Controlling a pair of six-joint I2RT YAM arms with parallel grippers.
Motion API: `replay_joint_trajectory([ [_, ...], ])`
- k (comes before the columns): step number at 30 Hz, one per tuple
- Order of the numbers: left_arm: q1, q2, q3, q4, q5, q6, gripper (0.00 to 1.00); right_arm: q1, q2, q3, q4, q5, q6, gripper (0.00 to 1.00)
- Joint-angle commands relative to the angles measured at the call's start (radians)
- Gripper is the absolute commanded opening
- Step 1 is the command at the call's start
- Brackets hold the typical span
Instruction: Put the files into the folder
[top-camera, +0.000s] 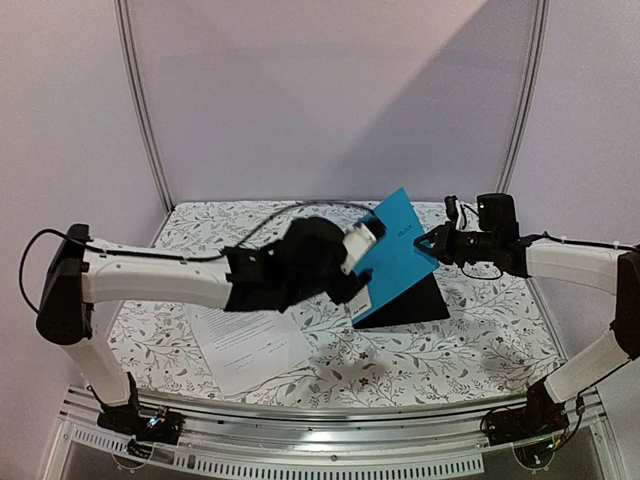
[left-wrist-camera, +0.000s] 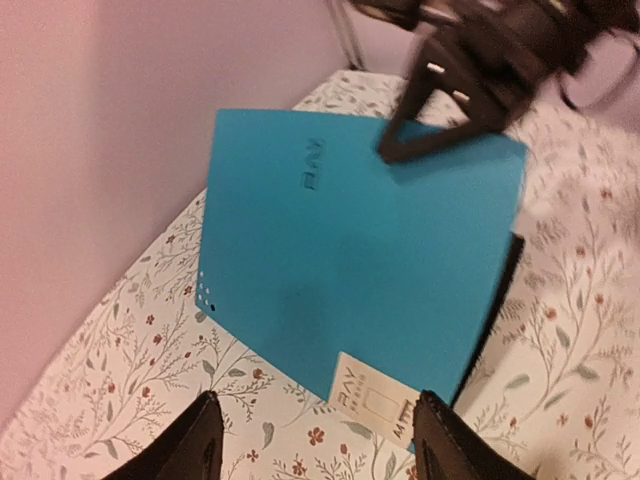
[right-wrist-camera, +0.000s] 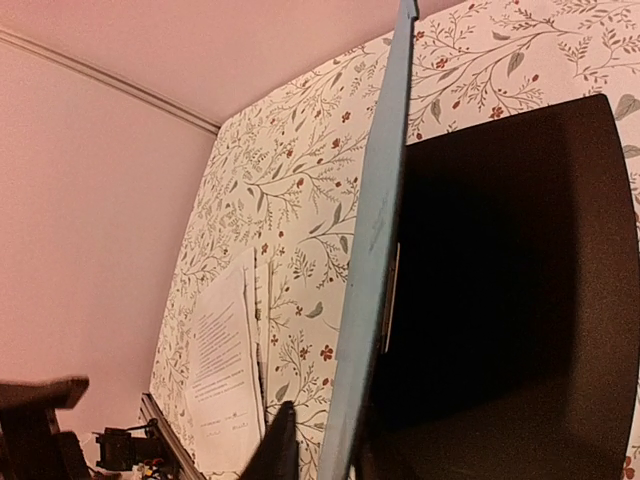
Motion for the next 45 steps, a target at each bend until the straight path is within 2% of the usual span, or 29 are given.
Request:
replay_joint_trajectory([
  [1,0.211,-0.034,0.054,-0.079,0.242,-0.364,0.67,0.051,-0.008,0.061,-0.029,-0.002,-0.067,0.29],
  [4,0.327,-0.022,0.064,-0.067,0.412,-0.556,0.69,0.121,0.022,0.12,-0.044,-0.003,-0.099,0.44],
  [6,0.38,-0.009,0.065,-0.048,0.505,-0.653,0.71,0.168,0.053,0.164,-0.05,-0.001,-0.11,0.48],
  [9,0.433,-0.001,0.063,-0.024,0.6,-0.709,0.71,0.232,0.099,0.235,-0.058,0.0,-0.128,0.52],
  [20,0.576,-0.11,-0.117,0.154,0.757,-0.828,0.79,0.399,0.373,0.409,0.049,-0.071,-0.121,0.55],
  [25,0.595,-0.132,-0.152,0.171,0.768,-0.846,0.8,0.454,0.439,0.45,0.045,-0.123,-0.154,0.64],
  [31,0.615,-0.126,-0.179,0.134,0.752,-0.87,0.79,0.457,0.408,0.418,0.068,-0.184,-0.173,0.78],
  [37,0.658,-0.108,-0.231,0.075,0.763,-0.932,0.66,0.457,0.346,0.394,0.023,-0.165,-0.209,0.79],
  [45,0.705,-0.08,-0.285,0.082,0.791,-0.908,0.46,0.451,0.223,0.413,-0.2,-0.102,-0.352,0.84],
])
